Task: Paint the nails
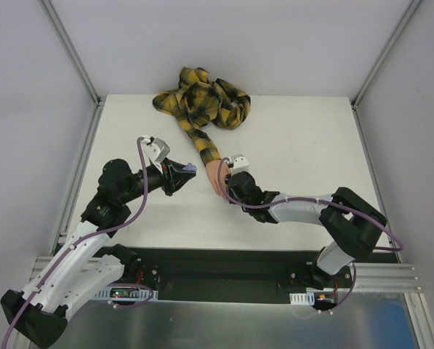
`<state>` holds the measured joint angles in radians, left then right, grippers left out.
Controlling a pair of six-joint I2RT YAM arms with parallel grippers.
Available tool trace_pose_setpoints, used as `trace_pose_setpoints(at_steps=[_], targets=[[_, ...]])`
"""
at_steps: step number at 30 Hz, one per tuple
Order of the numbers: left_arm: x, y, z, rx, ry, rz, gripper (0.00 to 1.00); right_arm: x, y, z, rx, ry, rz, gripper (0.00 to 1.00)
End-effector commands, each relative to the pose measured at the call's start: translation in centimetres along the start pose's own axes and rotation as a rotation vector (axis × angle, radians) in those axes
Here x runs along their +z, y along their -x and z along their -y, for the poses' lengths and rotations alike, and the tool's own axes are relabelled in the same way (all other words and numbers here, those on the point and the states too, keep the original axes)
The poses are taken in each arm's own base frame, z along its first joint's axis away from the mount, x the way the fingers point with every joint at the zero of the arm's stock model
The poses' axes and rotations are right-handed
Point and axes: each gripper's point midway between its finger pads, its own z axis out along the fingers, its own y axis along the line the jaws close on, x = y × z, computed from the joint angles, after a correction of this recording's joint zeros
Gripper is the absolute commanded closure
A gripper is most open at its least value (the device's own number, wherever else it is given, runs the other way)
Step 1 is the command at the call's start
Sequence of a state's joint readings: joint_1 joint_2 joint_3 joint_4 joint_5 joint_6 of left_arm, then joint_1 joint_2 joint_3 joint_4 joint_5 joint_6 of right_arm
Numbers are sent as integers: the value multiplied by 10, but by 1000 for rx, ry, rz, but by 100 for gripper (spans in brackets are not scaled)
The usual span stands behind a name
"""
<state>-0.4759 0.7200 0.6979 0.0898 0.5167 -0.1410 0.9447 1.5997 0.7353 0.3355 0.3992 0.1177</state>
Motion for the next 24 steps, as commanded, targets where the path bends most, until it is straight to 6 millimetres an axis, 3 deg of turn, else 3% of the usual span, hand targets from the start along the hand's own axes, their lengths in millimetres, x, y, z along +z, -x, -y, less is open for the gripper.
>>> trace_pose_setpoints(at_steps=[1,16,24], targets=[[-2,27,8,33,-30,66,100,-9,8,-3,38,-5,26,100],[-2,27,9,31,-33,65,100,-15,4,-5,29,-4,26,100],[-3,28,10,32,-37,69,100,-9,13,-12,-4,15,45,100]])
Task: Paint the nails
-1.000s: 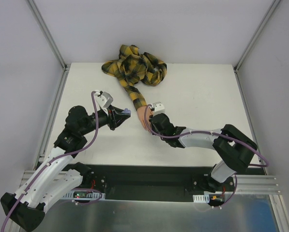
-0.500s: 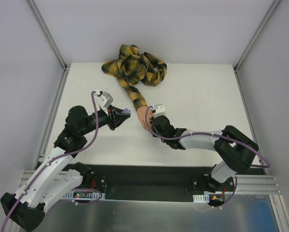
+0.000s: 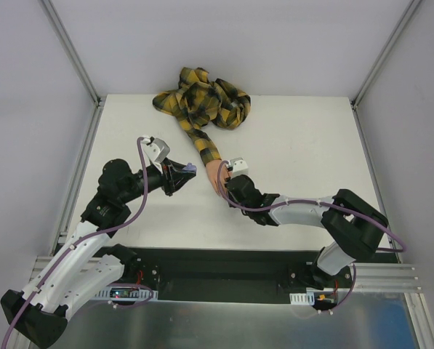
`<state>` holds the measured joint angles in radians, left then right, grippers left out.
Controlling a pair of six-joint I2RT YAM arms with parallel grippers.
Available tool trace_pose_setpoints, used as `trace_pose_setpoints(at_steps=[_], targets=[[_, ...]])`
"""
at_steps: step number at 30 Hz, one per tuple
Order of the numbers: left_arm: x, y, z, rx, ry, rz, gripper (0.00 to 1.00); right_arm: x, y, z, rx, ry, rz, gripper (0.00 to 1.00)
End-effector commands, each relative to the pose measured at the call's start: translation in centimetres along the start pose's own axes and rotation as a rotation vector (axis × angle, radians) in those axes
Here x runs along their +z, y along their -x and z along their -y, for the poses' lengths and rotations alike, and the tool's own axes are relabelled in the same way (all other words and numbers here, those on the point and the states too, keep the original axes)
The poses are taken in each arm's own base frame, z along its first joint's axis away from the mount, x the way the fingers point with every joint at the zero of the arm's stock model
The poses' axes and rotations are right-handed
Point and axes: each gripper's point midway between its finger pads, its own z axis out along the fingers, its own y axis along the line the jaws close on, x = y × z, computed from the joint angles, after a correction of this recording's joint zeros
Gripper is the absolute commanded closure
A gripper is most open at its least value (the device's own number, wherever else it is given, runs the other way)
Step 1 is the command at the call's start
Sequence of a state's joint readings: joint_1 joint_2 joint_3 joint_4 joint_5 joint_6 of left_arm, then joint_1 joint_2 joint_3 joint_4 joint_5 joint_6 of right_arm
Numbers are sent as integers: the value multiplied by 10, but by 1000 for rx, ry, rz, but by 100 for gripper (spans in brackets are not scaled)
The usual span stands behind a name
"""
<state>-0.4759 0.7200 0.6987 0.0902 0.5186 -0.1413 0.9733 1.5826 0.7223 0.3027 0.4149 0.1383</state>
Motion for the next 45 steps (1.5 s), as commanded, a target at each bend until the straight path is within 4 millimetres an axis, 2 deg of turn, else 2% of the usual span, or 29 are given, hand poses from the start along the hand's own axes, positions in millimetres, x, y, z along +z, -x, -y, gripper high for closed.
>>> trace_pose_setpoints(at_steps=[1,8,11,13,15,16,17,19,20,21,22,23,25,26,28,29,31,32,35,36,38,39,45], targets=[[-3,28,9,34,-35,68,100,-1,24,-9,-6,18,69,100],[-3,27,9,34,-33,66,100,5,45,-13,-27,31,106,99],[-2,26,8,35,-31,63,100,-4,56,-18,-19,62,135,100],[-2,25,7,35,-27,61,100,-21,66,-15,-7,55,169,100],[-1,25,8,38,-35,59,100,-32,67,-8,-26,22,159,100],[-1,25,8,42,-40,58,100,-43,76,-6,-19,19,178,99],[-1,24,11,44,-57,53,100,-50,70,-2,-36,2,149,100],[-1,22,15,49,-83,46,100,-71,83,1,-18,18,175,100],[0,20,17,51,-99,38,100,-79,77,6,-34,12,147,100],[0,19,24,56,-145,31,100,-87,78,6,-33,26,142,100],[1,18,28,59,-174,24,100,-103,88,8,-21,47,164,99],[0,17,34,65,-206,21,100,-111,81,12,-44,47,124,100],[-2,14,48,71,-294,7,100,-130,86,13,-62,81,109,99],[-3,14,53,78,-321,6,100,-147,93,16,-73,94,100,100],[-6,10,62,99,-375,1,100,-167,98,10,-106,159,79,100],[-7,9,67,104,-394,-1,100,-185,109,9,-101,186,82,100],[-9,6,73,123,-426,-3,100,-205,118,0,-97,263,87,100],[-10,4,77,124,-443,-7,100,-218,129,-2,-90,293,107,99],[-15,-2,95,141,-527,-18,100,-248,145,-22,-76,437,131,100],[-16,-6,102,140,-563,-27,100,-265,158,-36,-73,521,148,100],[-21,-8,113,146,-621,-32,100,-285,166,-53,-82,626,152,100],[-23,-8,118,151,-640,-31,100,-296,177,-58,-85,657,178,100],[-28,-9,126,171,-672,-23,100,-323,193,-94,-128,809,189,100]])
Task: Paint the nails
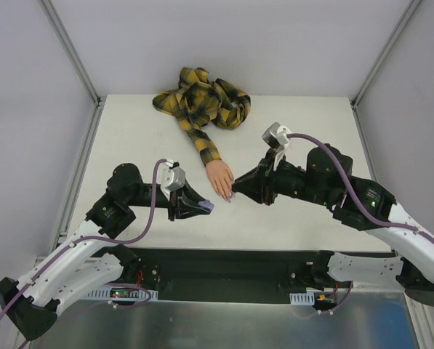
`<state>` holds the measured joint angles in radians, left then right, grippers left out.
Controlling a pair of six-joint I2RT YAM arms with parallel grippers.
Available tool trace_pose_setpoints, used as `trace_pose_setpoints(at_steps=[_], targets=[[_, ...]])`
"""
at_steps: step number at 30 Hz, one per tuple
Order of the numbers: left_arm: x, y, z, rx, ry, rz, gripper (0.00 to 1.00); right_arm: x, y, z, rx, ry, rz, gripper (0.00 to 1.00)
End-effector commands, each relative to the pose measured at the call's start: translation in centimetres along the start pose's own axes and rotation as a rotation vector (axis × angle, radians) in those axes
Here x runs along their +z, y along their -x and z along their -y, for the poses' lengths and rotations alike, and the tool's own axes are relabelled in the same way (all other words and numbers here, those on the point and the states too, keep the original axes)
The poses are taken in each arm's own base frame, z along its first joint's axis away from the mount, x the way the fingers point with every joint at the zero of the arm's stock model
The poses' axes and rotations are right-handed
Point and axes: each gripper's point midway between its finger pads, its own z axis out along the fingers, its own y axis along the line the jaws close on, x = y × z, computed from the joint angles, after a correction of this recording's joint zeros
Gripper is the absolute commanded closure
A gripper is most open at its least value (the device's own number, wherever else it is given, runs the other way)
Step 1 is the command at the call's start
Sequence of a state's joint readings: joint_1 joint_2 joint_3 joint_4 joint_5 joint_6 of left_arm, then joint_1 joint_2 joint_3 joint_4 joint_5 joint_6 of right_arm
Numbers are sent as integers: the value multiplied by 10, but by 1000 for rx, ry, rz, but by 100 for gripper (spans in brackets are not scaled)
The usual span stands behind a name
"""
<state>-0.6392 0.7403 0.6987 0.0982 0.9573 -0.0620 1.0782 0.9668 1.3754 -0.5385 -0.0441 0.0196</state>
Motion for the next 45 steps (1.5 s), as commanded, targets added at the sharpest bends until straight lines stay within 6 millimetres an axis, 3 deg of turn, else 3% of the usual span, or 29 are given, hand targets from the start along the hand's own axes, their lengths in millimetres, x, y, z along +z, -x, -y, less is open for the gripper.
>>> trace_pose_setpoints(at_steps=[1,5,12,26,45], targets=[[-1,17,18,114,-79,45,100,1,12,-42,-29,181,-24,99],[0,16,21,110,-100,40,100,22,13,-62,-73,243,-53,100],[-1,16,24,124,-108,44,100,42,11,-59,-73,200,-66,99],[-4,20,29,154,-113,58,100,54,8,-46,-66,128,-60,100],[-3,20,28,151,-110,56,100,59,-2,-43,-56,124,-77,100]])
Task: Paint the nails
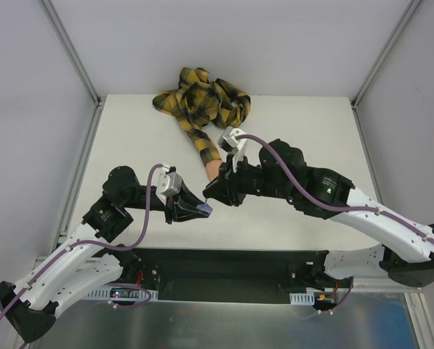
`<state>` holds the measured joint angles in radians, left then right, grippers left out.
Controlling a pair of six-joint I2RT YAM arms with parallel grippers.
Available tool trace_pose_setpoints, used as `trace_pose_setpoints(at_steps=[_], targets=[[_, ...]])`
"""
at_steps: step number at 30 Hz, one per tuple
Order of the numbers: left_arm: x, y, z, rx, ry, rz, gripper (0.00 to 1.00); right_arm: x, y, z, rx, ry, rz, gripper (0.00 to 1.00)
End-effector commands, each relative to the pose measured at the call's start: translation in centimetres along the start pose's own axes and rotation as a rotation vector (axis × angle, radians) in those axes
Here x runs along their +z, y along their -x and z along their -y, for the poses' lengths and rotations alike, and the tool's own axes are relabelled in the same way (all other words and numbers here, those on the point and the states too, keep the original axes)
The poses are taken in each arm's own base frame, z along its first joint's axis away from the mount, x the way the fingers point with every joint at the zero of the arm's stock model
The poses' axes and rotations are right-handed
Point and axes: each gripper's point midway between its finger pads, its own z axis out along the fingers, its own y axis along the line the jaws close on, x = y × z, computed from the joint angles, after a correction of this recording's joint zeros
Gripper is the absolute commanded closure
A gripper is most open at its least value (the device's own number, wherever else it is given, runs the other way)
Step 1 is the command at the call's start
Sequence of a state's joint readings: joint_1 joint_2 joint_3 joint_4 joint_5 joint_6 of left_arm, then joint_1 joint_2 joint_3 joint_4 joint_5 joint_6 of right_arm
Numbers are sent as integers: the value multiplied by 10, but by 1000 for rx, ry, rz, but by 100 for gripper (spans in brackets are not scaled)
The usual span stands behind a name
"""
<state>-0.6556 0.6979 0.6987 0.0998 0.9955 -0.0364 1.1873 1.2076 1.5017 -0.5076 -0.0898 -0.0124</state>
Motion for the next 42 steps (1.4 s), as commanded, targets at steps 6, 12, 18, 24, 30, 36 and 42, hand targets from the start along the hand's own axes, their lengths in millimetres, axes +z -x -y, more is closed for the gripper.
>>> trace_pose_setpoints(at_steps=[6,12,18,24,30,36,42], targets=[[1,14,9,89,-51,37,100,-4,8,0,2,-1,50,100],[1,14,8,91,-42,39,100,-5,7,-2,4,6,48,100],[0,16,5,97,-17,44,100,-4,4,-2,4,13,43,100],[0,16,5,99,-11,46,100,-3,1,-5,31,26,37,99],[-1,17,4,102,-1,49,100,1,-1,-7,37,39,33,100],[-2,20,-1,109,37,58,100,4,-11,-6,47,47,16,99],[-5,23,-14,116,125,74,100,17,-28,-11,29,54,-9,99]])
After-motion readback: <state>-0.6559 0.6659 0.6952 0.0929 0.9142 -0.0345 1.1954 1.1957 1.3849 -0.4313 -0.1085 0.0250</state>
